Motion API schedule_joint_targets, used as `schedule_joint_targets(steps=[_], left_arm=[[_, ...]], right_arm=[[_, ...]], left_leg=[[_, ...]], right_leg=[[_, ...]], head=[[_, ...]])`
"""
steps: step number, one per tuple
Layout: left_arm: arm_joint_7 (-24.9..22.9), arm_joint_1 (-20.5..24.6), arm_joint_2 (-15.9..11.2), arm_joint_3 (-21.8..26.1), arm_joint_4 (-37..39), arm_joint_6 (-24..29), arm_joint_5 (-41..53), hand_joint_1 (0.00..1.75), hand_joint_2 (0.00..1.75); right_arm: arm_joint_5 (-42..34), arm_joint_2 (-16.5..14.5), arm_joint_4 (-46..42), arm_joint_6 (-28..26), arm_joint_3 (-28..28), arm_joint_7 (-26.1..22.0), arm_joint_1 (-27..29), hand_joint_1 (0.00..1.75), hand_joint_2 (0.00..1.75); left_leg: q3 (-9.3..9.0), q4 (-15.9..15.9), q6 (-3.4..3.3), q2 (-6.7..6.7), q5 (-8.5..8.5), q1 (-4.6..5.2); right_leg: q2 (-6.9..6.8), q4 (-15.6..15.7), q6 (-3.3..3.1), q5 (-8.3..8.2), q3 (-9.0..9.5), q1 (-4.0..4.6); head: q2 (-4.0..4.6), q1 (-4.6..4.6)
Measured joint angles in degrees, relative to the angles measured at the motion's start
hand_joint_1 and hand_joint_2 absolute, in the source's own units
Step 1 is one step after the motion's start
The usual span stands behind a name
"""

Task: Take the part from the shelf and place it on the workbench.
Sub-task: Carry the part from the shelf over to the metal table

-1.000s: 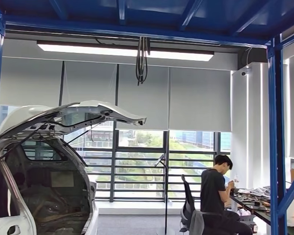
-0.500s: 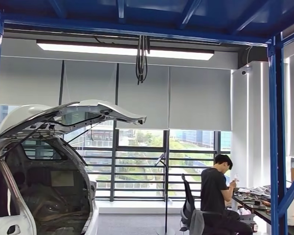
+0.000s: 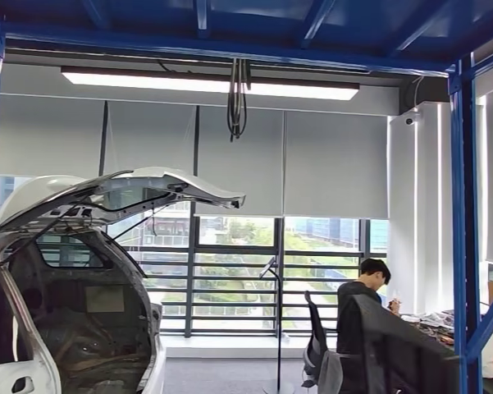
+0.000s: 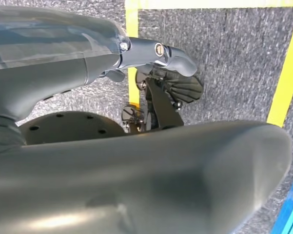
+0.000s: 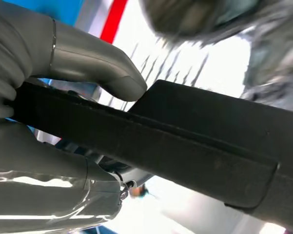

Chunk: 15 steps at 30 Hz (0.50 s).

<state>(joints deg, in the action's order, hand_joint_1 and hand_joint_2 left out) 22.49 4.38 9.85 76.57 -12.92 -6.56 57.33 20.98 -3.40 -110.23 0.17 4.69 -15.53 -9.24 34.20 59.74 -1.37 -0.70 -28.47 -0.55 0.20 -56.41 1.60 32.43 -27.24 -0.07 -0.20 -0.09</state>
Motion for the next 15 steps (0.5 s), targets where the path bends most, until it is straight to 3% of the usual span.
schedule_joint_targets(steps=[6, 12, 15], left_arm=[[0.5, -0.12, -0.48, 0.2, 0.0, 0.27, -0.24, 0.0, 1.75], [0.55, -0.24, -0.87, 0.55, 0.0, 0.42, -0.24, 0.0, 1.75], [0.48, -0.24, -1.04, 0.61, 0.0, 0.46, -0.24, 0.0, 1.75]], right_arm=[[-15.74, -2.6, -2.62, 9.24, -1.7, -6.97, 6.36, 1.75, 1.75], [-20.06, -3.25, -3.37, 12.34, -1.42, -6.7, 8.57, 1.75, 1.75], [-21.38, -3.24, -3.21, 13.28, -0.75, -6.21, 8.86, 1.75, 1.75]], left_leg=[[0.0, -0.02, 0.04, 0.01, -0.04, 0.01], [-0.01, 0.1, -0.09, 0.01, -0.18, 0.35], [-0.07, -0.13, -0.43, 0.04, -0.02, 0.48]], right_leg=[[0.01, 0.0, -0.03, 0.02, -0.01, 0.0], [0.02, 0.14, 0.13, 0.0, -0.01, -0.27], [0.05, 0.17, 0.51, -0.07, 0.03, -0.49]], head=[[0.0, 0.0], [0.0, 0.0], [0.0, 0.0]])
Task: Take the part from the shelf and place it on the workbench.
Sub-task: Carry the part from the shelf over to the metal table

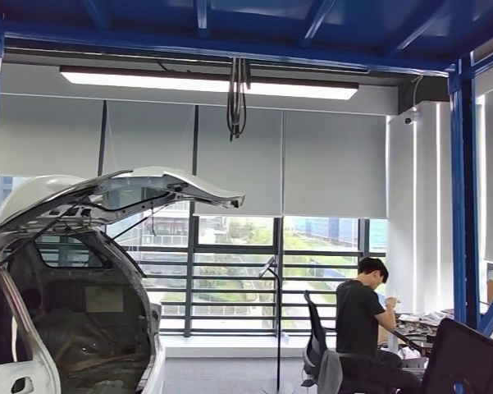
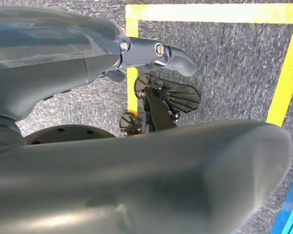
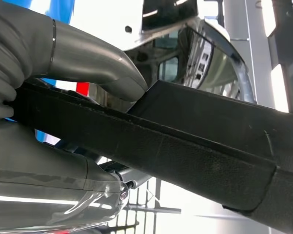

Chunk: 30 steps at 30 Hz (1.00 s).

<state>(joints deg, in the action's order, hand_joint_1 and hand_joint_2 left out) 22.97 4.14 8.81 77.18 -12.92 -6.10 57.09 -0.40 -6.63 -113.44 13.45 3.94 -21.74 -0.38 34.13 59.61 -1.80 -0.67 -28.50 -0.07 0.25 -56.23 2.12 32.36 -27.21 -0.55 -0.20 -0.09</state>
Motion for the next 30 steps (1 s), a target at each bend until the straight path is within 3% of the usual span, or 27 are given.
schedule_joint_targets(steps=[2, 3, 5, 6, 7, 8, 9, 10, 12, 16, 18, 21, 22, 23, 24, 27, 28, 30], left_arm=[[-0.07, 0.04, -0.03, 0.01, 0.0, 0.0, 0.0, 0.0, 1.75], [-0.17, 0.05, -0.03, 0.02, 0.0, -0.01, 0.0, 0.0, 1.75], [-0.38, 0.03, -0.04, 0.03, 0.0, -0.04, 0.0, 0.0, 1.75], [-0.49, 0.01, -0.04, 0.04, 0.0, -0.07, 0.0, 0.0, 1.75], [-0.56, 0.0, -0.04, 0.07, 0.0, -0.08, 0.0, 0.0, 1.75], [-0.66, 0.0, -0.04, 0.1, 0.0, -0.09, -0.01, 0.0, 1.75], [-0.79, 0.01, -0.04, 0.12, 0.0, -0.09, -0.01, 0.0, 1.75], [-0.92, 0.01, -0.03, 0.13, 0.0, -0.09, -0.01, 0.0, 1.75], [-1.15, 0.04, -0.02, 0.16, 0.0, -0.09, 0.0, 0.0, 1.75], [-1.37, -0.03, 0.03, 0.32, 0.0, -0.09, 0.0, 0.0, 1.75], [-1.41, -0.04, 0.04, 0.43, 0.0, -0.09, 0.0, 0.0, 1.75], [-1.42, 0.0, 0.04, 0.53, 0.0, -0.1, 0.0, 0.0, 1.75], [-1.42, -0.02, 0.04, 0.56, 0.0, -0.15, 0.0, 0.0, 1.75], [-1.4, -0.03, 0.04, 0.58, 0.0, -0.22, 0.02, 0.0, 1.75], [-1.39, -0.02, 0.04, 0.59, 0.0, -0.29, 0.08, 0.0, 1.75], [-1.35, 0.05, 0.04, 0.59, 0.0, -0.43, 0.48, 0.0, 1.75], [-1.34, 0.05, 0.04, 0.59, 0.0, -0.46, 0.59, 0.0, 1.75], [-1.33, 0.03, 0.04, 0.59, 0.0, -0.46, 0.74, 0.0, 1.75]], right_arm=[[-0.17, 0.11, 0.13, 0.3, 0.47, 0.07, 0.02, 1.75, 1.75], [-0.19, 0.27, 0.22, 0.43, 0.73, 0.09, -0.01, 1.75, 1.75], [-0.18, 0.7, 0.5, 0.68, 1.3, 0.14, -0.01, 1.75, 1.75], [-0.12, 0.95, 0.68, 0.79, 1.57, 0.18, 0.03, 1.75, 1.75], [0.01, 1.2, 0.85, 0.87, 1.86, 0.23, 0.05, 1.75, 1.75], [0.2, 1.43, 0.98, 0.89, 2.14, 0.28, 0.02, 1.75, 1.75], [0.49, 1.64, 1.05, 0.86, 2.44, 0.32, -0.09, 1.75, 1.75], [0.86, 1.83, 1.08, 0.76, 2.75, 0.34, -0.25, 1.75, 1.75], [1.56, 2.14, 1.1, 0.45, 3.29, 0.34, -0.63, 1.75, 1.75], [2.08, 2.49, 1.11, 0.09, 4.22, 0.32, -0.98, 1.75, 1.75], [1.8, 2.55, 1.16, 0.09, 4.57, 0.35, -1.29, 1.75, 1.75], [0.77, 2.74, 1.54, 0.57, 5.11, 0.71, -1.42, 1.75, 1.75], [0.22, 3.05, 1.78, 0.97, 5.31, 0.82, -1.37, 1.75, 1.75], [-0.37, 3.5, 2.03, 1.53, 5.49, 0.78, -1.3, 1.75, 1.75], [-0.93, 4.07, 2.27, 2.13, 5.66, 0.51, -1.21, 1.75, 1.75], [-1.8, 5.66, 2.61, 3.38, 5.84, -1.15, -0.96, 1.75, 1.75], [-1.96, 6.09, 2.63, 3.64, 5.86, -1.6, -0.92, 1.75, 1.75], [-2.02, 6.81, 2.62, 3.92, 5.9, -2.09, -0.84, 1.75, 1.75]], left_leg=[[-0.22, -0.59, -0.51, 0.13, 0.43, -0.28], [-0.31, -0.88, -0.7, 0.21, 0.59, -0.45], [-0.32, -0.97, -0.82, 0.31, 0.68, -0.56], [-0.31, -0.96, -0.82, 0.33, 0.68, -0.57], [-0.3, -0.93, -0.79, 0.34, 0.67, -0.6], [-0.3, -0.88, -0.73, 0.32, 0.66, -0.66], [-0.33, -0.8, -0.61, 0.29, 0.63, -0.73], [-0.31, -0.7, -0.38, 0.25, 0.58, -0.81], [-0.04, -0.55, 0.39, 0.19, 0.69, -0.8], [0.44, -0.71, 2.07, 0.16, 1.2, -0.89], [1.2, 1.42, 2.54, 0.19, -1.14, -0.96], [4.43, 11.82, 2.86, 0.22, -7.79, -1.0], [4.87, 14.22, 2.92, 0.22, -8.71, -1.01], [4.32, 14.51, 2.92, 0.22, -8.49, -1.01], [2.72, 12.58, 2.87, 0.23, -7.35, -1.01], [-4.26, 1.29, 2.41, 0.22, -3.51, -0.93], [-5.42, -0.91, 2.23, 0.2, -3.11, -0.85], [-5.56, -1.99, 1.8, 0.19, -2.99, -0.68]], right_leg=[[0.01, -1.35, 0.32, 1.17, -0.47, -0.04], [0.01, -3.5, 0.43, 2.63, -1.38, -0.09], [-0.02, -10.72, 0.71, 6.27, -4.75, -0.28], [-0.03, -14.08, 0.85, 7.3, -6.42, -0.39], [-0.04, -15.95, 0.99, 7.25, -7.48, -0.5], [-0.06, -15.69, 1.1, 6.01, -7.6, -0.61], [-0.07, -13.29, 1.19, 3.85, -6.77, -0.71], [-0.09, -9.51, 1.24, 1.47, -5.36, -0.79], [0.0, -3.38, 0.97, -1.34, -3.05, -0.61], [0.06, -1.48, -0.39, -2.12, -3.05, -0.34], [-0.14, -1.13, -1.46, -2.76, -3.44, -0.48], [-0.52, -1.11, -2.42, -3.55, -4.51, -0.28], [-0.61, -1.17, -2.51, -3.81, -4.89, -0.21], [-0.65, -1.26, -2.48, -4.04, -5.25, -0.16], [-0.67, -1.38, -2.38, -4.23, -5.56, -0.15], [-0.65, -1.92, -1.78, -4.68, -6.31, 0.0], [-0.63, -2.07, -1.45, -4.92, -6.52, 0.08], [-0.56, -2.14, -0.76, -5.43, -6.88, 0.14]], head=[[0.0, 0.0], [0.0, 0.0], [0.0, 0.0], [0.0, 0.0], [0.0, 0.0], [0.0, 0.0], [0.0, 0.0], [0.0, 0.0], [-0.01, 0.01], [-0.03, 0.01], [-0.02, 0.01], [-0.02, 0.02], [-0.01, 0.02], [-0.01, 0.02], [-0.01, 0.02], [0.0, 0.02], [-0.01, 0.02], [-0.01, 0.02]])
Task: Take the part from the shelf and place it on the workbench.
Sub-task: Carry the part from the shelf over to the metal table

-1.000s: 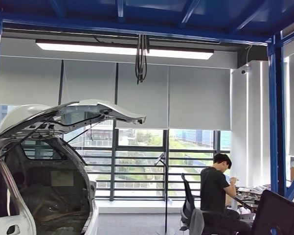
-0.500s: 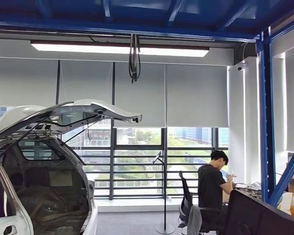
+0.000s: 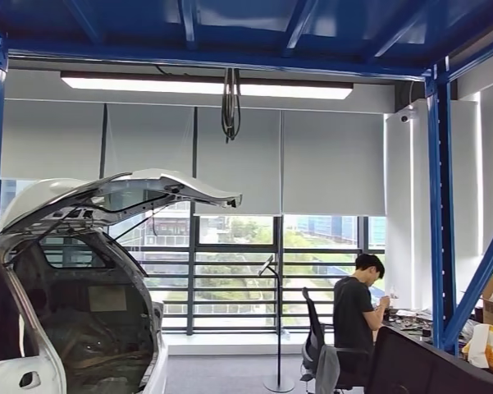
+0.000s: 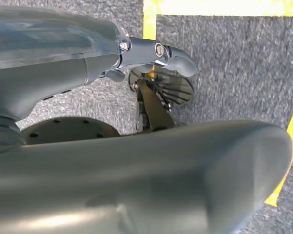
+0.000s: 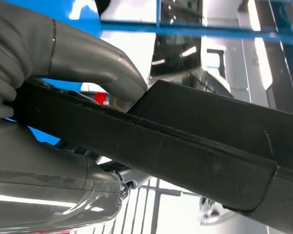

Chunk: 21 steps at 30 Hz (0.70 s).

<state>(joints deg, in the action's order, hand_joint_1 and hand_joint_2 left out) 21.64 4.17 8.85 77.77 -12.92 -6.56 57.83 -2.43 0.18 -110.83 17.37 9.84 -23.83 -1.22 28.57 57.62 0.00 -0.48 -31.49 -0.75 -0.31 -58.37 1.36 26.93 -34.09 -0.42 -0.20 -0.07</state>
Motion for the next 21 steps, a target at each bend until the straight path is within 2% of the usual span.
schedule_joint_targets(steps=[2, 3, 4, 6, 7, 8, 9, 11, 12, 13, 14, 16, 17, 18, 19, 21], left_arm=[[0.02, 0.0, 0.01, 0.0, 0.0, 0.02, 0.18, 0.0, 1.75], [0.03, 0.01, 0.01, 0.0, 0.0, 0.02, 0.26, 0.0, 1.75], [0.05, 0.03, 0.02, 0.0, 0.0, 0.02, 0.29, 0.0, 1.75], [0.07, -0.01, 0.01, 0.0, 0.0, -0.01, 0.31, 0.0, 1.75], [0.06, -0.04, 0.01, 0.0, 0.0, -0.02, 0.32, 0.0, 1.75], [0.06, -0.07, 0.01, 0.0, 0.0, -0.02, 0.32, 0.0, 1.75], [0.07, -0.09, 0.01, 0.0, 0.0, -0.02, 0.33, 0.0, 1.75], [0.11, -0.07, 0.02, 0.0, 0.0, -0.02, 0.39, 0.0, 1.75], [0.14, -0.01, 0.04, 0.0, 0.0, -0.01, 0.43, 0.0, 1.75], [0.17, 0.02, 0.05, 0.0, 0.0, -0.01, 0.47, 0.0, 1.75], [0.19, 0.04, 0.06, 0.0, 0.0, 0.0, 0.52, 0.0, 1.75], [0.22, -0.01, 0.07, 0.0, 0.0, 0.01, 0.65, 0.0, 1.75], [0.25, -0.04, 0.07, 0.0, 0.0, 0.01, 0.75, 0.0, 1.75], [0.28, -0.06, 0.07, 0.0, 0.0, 0.01, 0.84, 0.0, 1.75], [0.31, -0.06, 0.07, 0.0, 0.0, 0.0, 0.94, 0.0, 1.75], [0.35, -0.05, 0.07, 0.0, 0.0, -0.01, 1.08, 0.0, 1.75]], right_arm=[[0.28, 0.63, -0.03, 0.04, 0.03, -0.37, 0.17, 1.75, 1.75], [0.46, 0.91, -0.04, 0.04, 0.06, -0.54, 0.23, 1.75, 1.75], [0.57, 1.16, -0.05, 0.04, 0.1, -0.69, 0.3, 1.75, 1.75], [0.63, 1.54, -0.04, 0.01, 0.18, -0.9, 0.38, 1.75, 1.75], [0.62, 1.7, -0.04, -0.01, 0.19, -0.97, 0.46, 1.75, 1.75], [0.65, 1.84, -0.03, -0.05, 0.19, -1.02, 0.54, 1.75, 1.75], [0.74, 1.96, -0.03, -0.1, 0.17, -1.1, 0.6, 1.75, 1.75], [0.96, 2.06, -0.12, -0.2, 0.08, -1.41, 0.59, 1.75, 1.75], [1.03, 2.07, -0.23, -0.21, 0.03, -1.61, 0.55, 1.75, 1.75], [1.05, 2.07, -0.37, -0.2, -0.01, -1.8, 0.53, 1.75, 1.75], [1.04, 2.06, -0.5, -0.18, -0.04, -1.96, 0.51, 1.75, 1.75], [0.98, 2.04, -0.75, -0.05, -0.08, -2.25, 0.53, 1.75, 1.75], [0.92, 2.0, -0.87, 0.11, -0.1, -2.41, 0.51, 1.75, 1.75], [0.81, 1.96, -1.0, 0.31, -0.1, -2.58, 0.49, 1.75, 1.75], [0.67, 1.91, -1.1, 0.5, -0.11, -2.78, 0.49, 1.75, 1.75], [0.45, 1.87, -1.17, 0.97, -0.16, -3.08, 0.53, 1.75, 1.75]], left_leg=[[0.46, -0.16, -0.79, 0.16, 0.44, -0.13], [0.71, -0.22, -1.3, 0.28, 0.84, -0.21], [1.03, -0.25, -1.73, 0.4, 1.23, -0.28], [1.8, -0.17, -2.13, 0.5, 1.84, -0.16], [2.16, -0.15, -2.15, 0.51, 2.05, -0.09], [2.45, -0.14, -2.11, 0.51, 2.23, -0.02], [2.64, -0.13, -2.06, 0.52, 2.4, 0.05], [2.8, -0.12, -1.93, 0.5, 2.64, 0.16], [2.93, -0.08, -1.77, 0.48, 2.81, 0.24], [3.13, -0.06, -1.48, 0.47, 3.08, 0.24], [3.4, -0.06, -1.13, 0.46, 3.41, 0.19], [3.77, -0.2, -0.37, 0.42, 3.88, 0.02], [3.97, 0.06, -0.09, 0.4, 3.34, 0.0], [4.42, 1.21, 0.12, 0.37, 2.04, 0.02], [5.26, 3.52, 0.3, 0.35, 0.02, 0.02], [7.72, 10.89, 0.6, 0.34, -4.59, -0.04]], right_leg=[[0.08, -0.5, 0.59, 0.57, -0.37, -0.15], [0.12, -1.8, 0.87, 1.9, -0.87, -0.23], [0.14, -4.24, 1.11, 4.04, -1.71, -0.32], [0.15, -11.33, 1.48, 8.5, -3.96, -0.39], [0.15, -14.11, 1.6, 9.61, -4.62, -0.41], [0.15, -15.08, 1.64, 9.5, -4.42, -0.42], [0.15, -13.85, 1.58, 8.4, -3.18, -0.4], [0.19, -6.18, 1.02, 5.07, 1.58, -0.24], [0.24, -2.28, 0.61, 3.93, 3.71, -0.06], [0.3, 0.47, 0.21, 3.32, 5.04, 0.14], [0.38, 1.81, -0.12, 3.21, 5.49, 0.36], [0.41, 2.49, -0.68, 2.7, 5.32, 0.46], [0.31, 2.79, -1.07, 2.34, 5.21, 0.36], [0.17, 3.08, -1.47, 1.97, 5.03, 0.22], [0.0, 3.31, -1.82, 1.61, 4.76, 0.06], [-0.23, 2.97, -2.15, 1.11, 3.72, 0.1]], head=[[0.01, 0.0], [0.01, 0.0], [0.01, 0.01], [0.01, 0.01], [0.01, 0.01], [0.01, 0.01], [0.01, 0.01], [0.01, 0.01], [0.01, 0.0], [0.0, 0.0], [-0.01, 0.0], [-0.02, 0.01], [-0.01, 0.01], [-0.01, 0.0], [0.0, 0.0], [0.01, -0.01]])
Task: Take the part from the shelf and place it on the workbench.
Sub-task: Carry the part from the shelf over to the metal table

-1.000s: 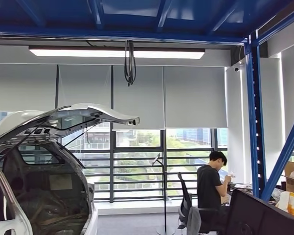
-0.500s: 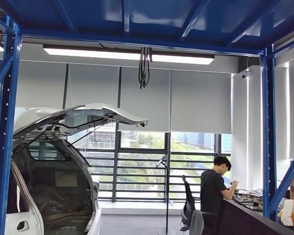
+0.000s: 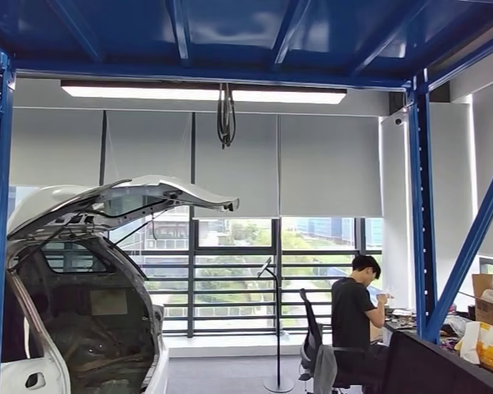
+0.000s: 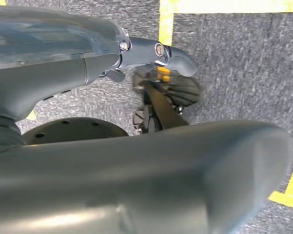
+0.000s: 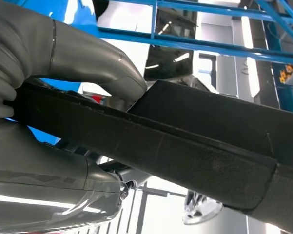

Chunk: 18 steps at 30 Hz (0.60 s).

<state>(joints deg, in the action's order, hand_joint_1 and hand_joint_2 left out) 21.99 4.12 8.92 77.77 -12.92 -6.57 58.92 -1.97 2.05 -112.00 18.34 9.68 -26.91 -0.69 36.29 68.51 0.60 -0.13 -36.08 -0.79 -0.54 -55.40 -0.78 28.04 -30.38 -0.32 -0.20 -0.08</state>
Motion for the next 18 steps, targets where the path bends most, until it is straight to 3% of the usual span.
schedule_joint_targets(steps=[1, 2, 3, 6, 8, 11, 16, 17, 18], left_arm=[[0.01, -0.01, 0.0, 0.0, 0.0, -0.01, 0.04, 0.0, 1.75], [0.02, -0.03, -0.01, 0.0, 0.0, -0.01, 0.07, 0.0, 1.75], [0.03, -0.02, -0.02, 0.0, 0.0, -0.01, 0.1, 0.0, 1.75], [0.1, 0.14, -0.08, -0.01, 0.0, -0.03, 0.2, 0.0, 1.75], [0.16, 0.24, -0.09, -0.02, 0.0, -0.04, 0.32, 0.0, 1.75], [0.24, 0.24, -0.1, -0.02, 0.0, -0.05, 0.46, 0.0, 1.75], [0.24, 0.25, -0.1, -0.02, 0.0, -0.06, 0.49, 0.0, 1.75], [0.28, 0.3, -0.1, -0.03, 0.0, -0.06, 0.54, 0.0, 1.75], [0.32, 0.35, -0.11, -0.06, 0.0, -0.06, 0.62, 0.0, 1.75]], right_arm=[[-0.05, 0.01, 0.01, 0.27, -0.01, -0.12, 0.03, 1.75, 1.75], [-0.07, 0.01, 0.01, 0.56, -0.01, -0.21, 0.05, 1.75, 1.75], [-0.07, 0.01, 0.02, 0.81, -0.01, -0.33, 0.06, 1.75, 1.75], [-0.19, 0.01, -0.01, 1.27, -0.03, -1.02, 0.01, 1.75, 1.75], [-0.27, 0.03, -0.09, 1.43, -0.05, -1.48, -0.03, 1.75, 1.75], [-0.28, 0.05, -0.19, 1.58, -0.03, -1.78, -0.04, 1.75, 1.75], [-0.27, 0.1, -0.22, 1.61, -0.02, -1.84, -0.03, 1.75, 1.75], [-0.3, 0.22, -0.24, 1.74, -0.01, -1.9, -0.06, 1.75, 1.75], [-0.39, 0.4, -0.26, 1.99, 0.01, -2.02, -0.09, 1.75, 1.75]], left_leg=[[0.91, 3.26, 0.14, 0.0, -1.4, -0.04], [1.02, 4.86, 0.25, 0.0, -1.76, -0.08], [0.08, 4.22, 0.31, 0.01, -1.01, -0.15], [-6.68, -6.56, 0.18, -0.02, 3.07, -0.26], [-8.63, -10.54, -0.32, -0.1, 3.71, -0.1], [-8.09, -10.51, -1.18, -0.14, 4.14, 0.23], [-7.75, -10.61, -1.66, -0.02, 4.63, 0.17], [-7.03, -10.72, -2.09, 0.11, 5.34, 0.09], [-5.59, -10.77, -2.53, 0.3, 6.57, 0.12]], right_leg=[[-0.06, -0.31, -0.01, -0.22, -0.62, 0.02], [-0.09, -0.68, 0.01, -0.42, -1.28, 0.03], [-0.09, -1.12, 0.09, -0.6, -1.95, 0.02], [-0.06, -2.68, 0.59, -1.01, -3.81, 0.04], [-0.03, -3.32, 1.24, -1.55, -4.66, 0.17], [0.0, -3.24, 2.1, -2.56, -5.06, 0.11], [0.12, -3.37, 2.42, -2.38, -5.28, 0.06], [0.21, -5.51, 2.69, 0.01, -5.97, -0.02], [0.3, -9.68, 2.97, 2.71, -6.53, -0.09]], head=[[0.0, 0.01], [0.0, 0.0], [0.0, 0.0], [0.0, 0.01], [-0.01, 0.01], [-0.02, 0.02], [-0.01, 0.02], [0.0, 0.02], [0.0, 0.03]])
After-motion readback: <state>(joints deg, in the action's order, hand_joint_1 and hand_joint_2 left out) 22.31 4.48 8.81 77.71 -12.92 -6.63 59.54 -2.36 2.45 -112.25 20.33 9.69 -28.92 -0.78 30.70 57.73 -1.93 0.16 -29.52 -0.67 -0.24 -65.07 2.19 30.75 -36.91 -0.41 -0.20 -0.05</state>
